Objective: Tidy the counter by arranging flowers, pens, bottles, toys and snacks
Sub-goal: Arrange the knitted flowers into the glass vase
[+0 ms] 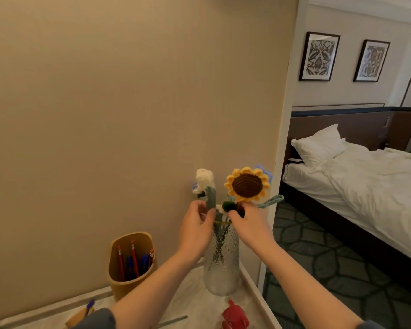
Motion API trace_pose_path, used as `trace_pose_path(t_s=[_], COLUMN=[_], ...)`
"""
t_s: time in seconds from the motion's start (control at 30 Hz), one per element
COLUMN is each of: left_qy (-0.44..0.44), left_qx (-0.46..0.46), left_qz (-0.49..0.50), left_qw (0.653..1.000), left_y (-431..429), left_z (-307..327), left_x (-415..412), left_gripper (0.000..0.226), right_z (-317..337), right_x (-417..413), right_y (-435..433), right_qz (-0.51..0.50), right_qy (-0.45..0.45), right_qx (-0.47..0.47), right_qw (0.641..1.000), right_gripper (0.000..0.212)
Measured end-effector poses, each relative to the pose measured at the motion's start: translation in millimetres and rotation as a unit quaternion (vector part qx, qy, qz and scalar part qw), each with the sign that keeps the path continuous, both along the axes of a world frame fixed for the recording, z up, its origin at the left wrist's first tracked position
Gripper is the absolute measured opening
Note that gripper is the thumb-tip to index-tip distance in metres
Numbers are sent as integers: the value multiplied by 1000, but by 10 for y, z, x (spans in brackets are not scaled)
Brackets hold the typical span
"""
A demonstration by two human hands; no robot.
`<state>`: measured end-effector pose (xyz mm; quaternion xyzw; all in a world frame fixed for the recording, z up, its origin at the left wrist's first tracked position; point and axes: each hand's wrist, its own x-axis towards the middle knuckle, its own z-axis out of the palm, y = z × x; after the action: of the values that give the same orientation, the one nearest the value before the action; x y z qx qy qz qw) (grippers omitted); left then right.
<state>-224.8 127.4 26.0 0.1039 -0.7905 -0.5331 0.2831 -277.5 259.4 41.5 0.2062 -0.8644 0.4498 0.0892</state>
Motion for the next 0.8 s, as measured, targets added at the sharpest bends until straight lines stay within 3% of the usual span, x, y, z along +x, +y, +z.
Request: trace_pose_path(t_s=[0.2, 0.5, 0.67, 0.8], left_qy=[-16, -66, -61, -58], left_qx=[-19, -46, -21, 1], left_qz=[14, 30, 22, 14], left_qw=[1000, 996, 998, 998], left_y=[-13, -27, 7, 19], left_z=[20, 2, 13, 9], left_x=[26, 48, 153, 309], left_gripper=[8, 7, 10, 11], right_z=[-172, -315, -321, -367], right_x=[58, 183, 269, 427], right_y=[37, 75, 98, 117], right_qz=[-28, -33, -28, -23], right_qy=[6, -77, -139, -141], right_qx=[-59, -139, -135, -120], right_qw=[998, 987, 981, 982], right_gripper=[8, 32, 66, 60])
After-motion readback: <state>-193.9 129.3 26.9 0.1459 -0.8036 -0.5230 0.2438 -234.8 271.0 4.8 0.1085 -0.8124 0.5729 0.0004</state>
